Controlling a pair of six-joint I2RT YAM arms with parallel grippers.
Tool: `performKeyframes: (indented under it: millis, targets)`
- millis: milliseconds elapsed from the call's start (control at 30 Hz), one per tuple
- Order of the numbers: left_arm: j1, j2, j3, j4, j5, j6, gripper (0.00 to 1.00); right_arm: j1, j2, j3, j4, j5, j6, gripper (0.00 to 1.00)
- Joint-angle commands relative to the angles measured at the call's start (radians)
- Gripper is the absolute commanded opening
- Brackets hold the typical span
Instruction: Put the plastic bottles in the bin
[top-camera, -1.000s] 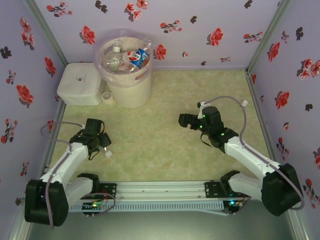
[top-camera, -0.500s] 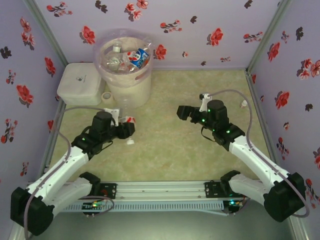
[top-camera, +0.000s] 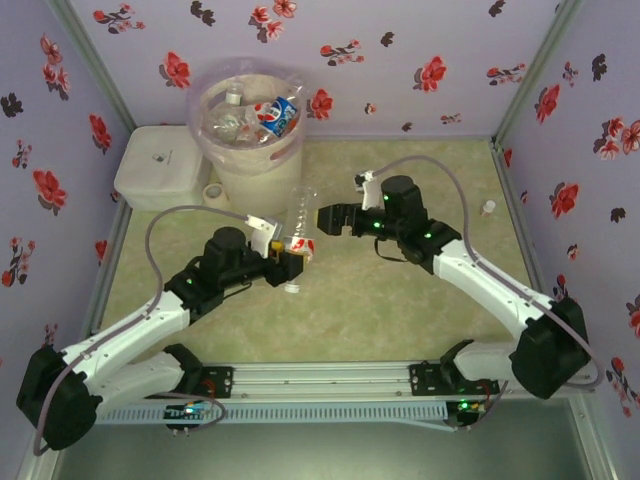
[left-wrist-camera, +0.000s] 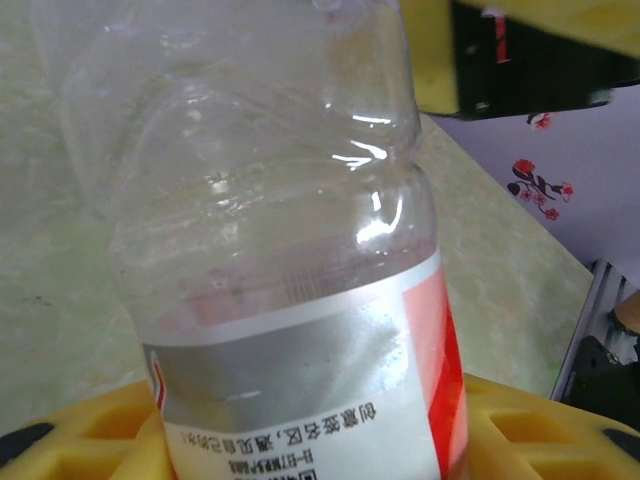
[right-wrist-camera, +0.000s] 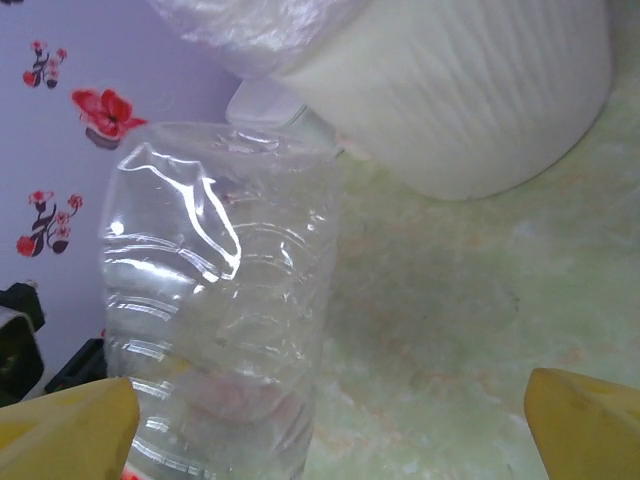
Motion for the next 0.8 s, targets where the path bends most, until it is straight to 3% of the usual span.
performKeyframes:
  millis: [0, 267, 500, 767]
  targets:
    - [-0.012, -0.007, -0.01, 0.049, 0.039, 0.058, 0.22, 0.018, 0.047, 0.054, 0.012, -0.055, -0.013, 1.0]
    - [-0.012, 0.027, 0.016, -0.029, 0.042, 0.113, 0.19, 0.03, 0.089, 0.103, 0.047, -0.072, -0.013, 1.0]
    - [-0.013, 0.062, 0.056, -0.126, -0.044, 0.176, 0.17, 0.037, 0.133, 0.239, -0.195, 0.101, -0.069, 0.98]
    - [-0.014, 0.068, 0.058, -0.067, -0.059, 0.201, 0.14, 0.038, 0.249, 0.328, -0.326, 0.156, 0.001, 0.98]
